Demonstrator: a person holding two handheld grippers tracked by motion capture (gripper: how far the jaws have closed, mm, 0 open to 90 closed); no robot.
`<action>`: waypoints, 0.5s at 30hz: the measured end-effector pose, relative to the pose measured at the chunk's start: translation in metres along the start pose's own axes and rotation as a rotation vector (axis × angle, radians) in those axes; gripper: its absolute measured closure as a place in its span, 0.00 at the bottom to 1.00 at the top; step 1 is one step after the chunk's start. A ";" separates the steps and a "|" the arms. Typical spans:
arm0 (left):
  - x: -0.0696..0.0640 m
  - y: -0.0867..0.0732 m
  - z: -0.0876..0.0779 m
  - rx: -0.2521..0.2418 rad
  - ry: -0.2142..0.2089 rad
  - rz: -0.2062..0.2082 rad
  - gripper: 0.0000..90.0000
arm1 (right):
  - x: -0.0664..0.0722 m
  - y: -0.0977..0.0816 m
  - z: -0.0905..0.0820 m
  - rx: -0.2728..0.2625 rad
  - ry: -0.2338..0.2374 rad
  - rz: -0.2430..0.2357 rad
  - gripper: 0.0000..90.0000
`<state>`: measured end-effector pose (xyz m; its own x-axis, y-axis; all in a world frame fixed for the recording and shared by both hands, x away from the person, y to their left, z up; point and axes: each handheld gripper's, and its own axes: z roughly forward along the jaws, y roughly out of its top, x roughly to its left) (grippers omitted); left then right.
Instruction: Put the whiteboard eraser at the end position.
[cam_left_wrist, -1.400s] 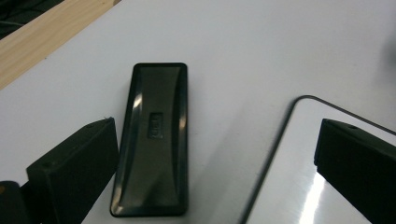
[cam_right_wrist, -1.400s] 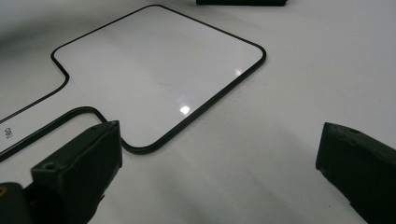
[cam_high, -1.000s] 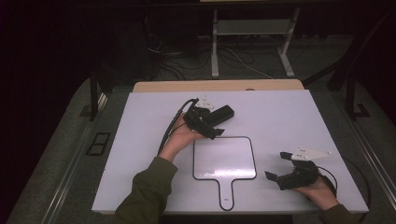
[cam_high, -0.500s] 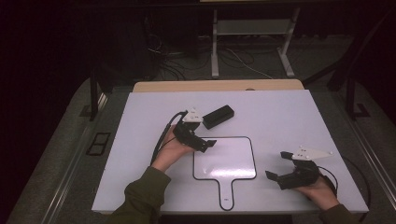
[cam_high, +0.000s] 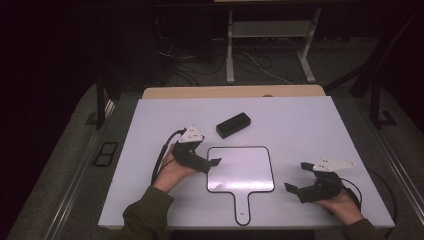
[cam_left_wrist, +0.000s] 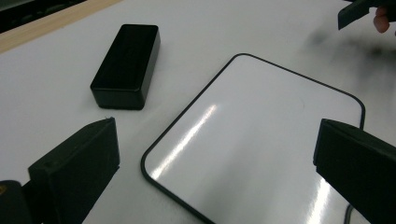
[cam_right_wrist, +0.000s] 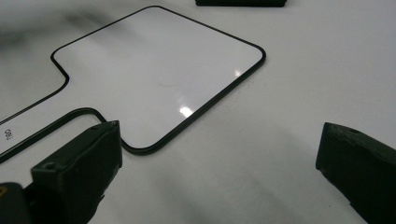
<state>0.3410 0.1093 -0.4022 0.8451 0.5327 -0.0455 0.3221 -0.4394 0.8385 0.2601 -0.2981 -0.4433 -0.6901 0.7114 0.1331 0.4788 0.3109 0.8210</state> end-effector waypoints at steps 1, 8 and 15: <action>-0.001 -0.002 -0.003 -0.003 0.003 0.001 0.00 | 0.000 0.000 0.000 -0.001 0.001 0.002 0.00; -0.006 -0.018 -0.021 -0.023 0.013 -0.013 0.00 | 0.000 0.000 0.001 0.003 -0.002 0.000 0.00; -0.011 -0.036 -0.033 -0.018 0.023 -0.043 0.00 | 0.000 0.000 0.001 0.007 -0.004 0.001 0.00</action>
<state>0.3062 0.1435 -0.4138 0.8205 0.5674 -0.0695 0.3500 -0.4025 0.8459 0.2610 -0.2973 -0.4438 -0.6875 0.7141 0.1323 0.4836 0.3142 0.8170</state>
